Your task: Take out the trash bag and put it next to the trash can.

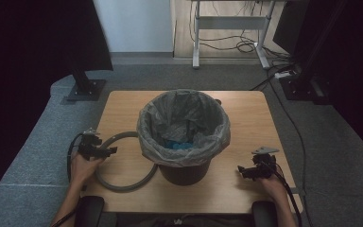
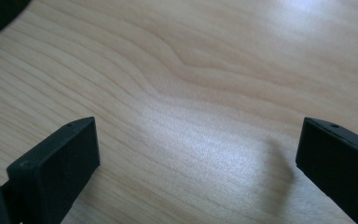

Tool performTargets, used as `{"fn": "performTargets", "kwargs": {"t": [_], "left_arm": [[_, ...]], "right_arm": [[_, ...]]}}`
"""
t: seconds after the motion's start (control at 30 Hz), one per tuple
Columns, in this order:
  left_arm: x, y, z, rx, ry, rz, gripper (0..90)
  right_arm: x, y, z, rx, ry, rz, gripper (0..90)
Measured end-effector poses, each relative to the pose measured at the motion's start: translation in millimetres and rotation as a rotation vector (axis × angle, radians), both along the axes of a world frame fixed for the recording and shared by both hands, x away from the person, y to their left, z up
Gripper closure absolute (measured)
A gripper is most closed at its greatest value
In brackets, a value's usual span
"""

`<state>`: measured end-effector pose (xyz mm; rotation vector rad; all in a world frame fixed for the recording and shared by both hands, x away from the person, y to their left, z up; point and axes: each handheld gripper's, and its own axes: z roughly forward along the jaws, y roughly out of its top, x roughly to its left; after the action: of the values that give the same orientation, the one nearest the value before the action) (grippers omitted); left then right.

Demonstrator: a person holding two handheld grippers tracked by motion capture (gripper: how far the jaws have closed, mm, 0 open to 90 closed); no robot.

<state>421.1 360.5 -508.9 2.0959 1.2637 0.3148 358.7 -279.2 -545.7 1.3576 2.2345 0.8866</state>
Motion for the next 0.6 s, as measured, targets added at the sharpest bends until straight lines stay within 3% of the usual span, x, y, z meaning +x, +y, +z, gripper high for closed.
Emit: {"fn": "performTargets", "kwargs": {"t": [0.27,0.6], "left_arm": [[-0.4,-4.6,13.0,-0.047,-0.009,-0.025,9.6],[-1.4,-9.3,38.6,-0.062,-0.011,-0.072,8.5]], "right_arm": [[-2.9,-1.8,19.5,0.029,-0.017,0.016,0.0],[-3.9,4.6,53.2,0.043,-0.023,0.080,0.8]]}}
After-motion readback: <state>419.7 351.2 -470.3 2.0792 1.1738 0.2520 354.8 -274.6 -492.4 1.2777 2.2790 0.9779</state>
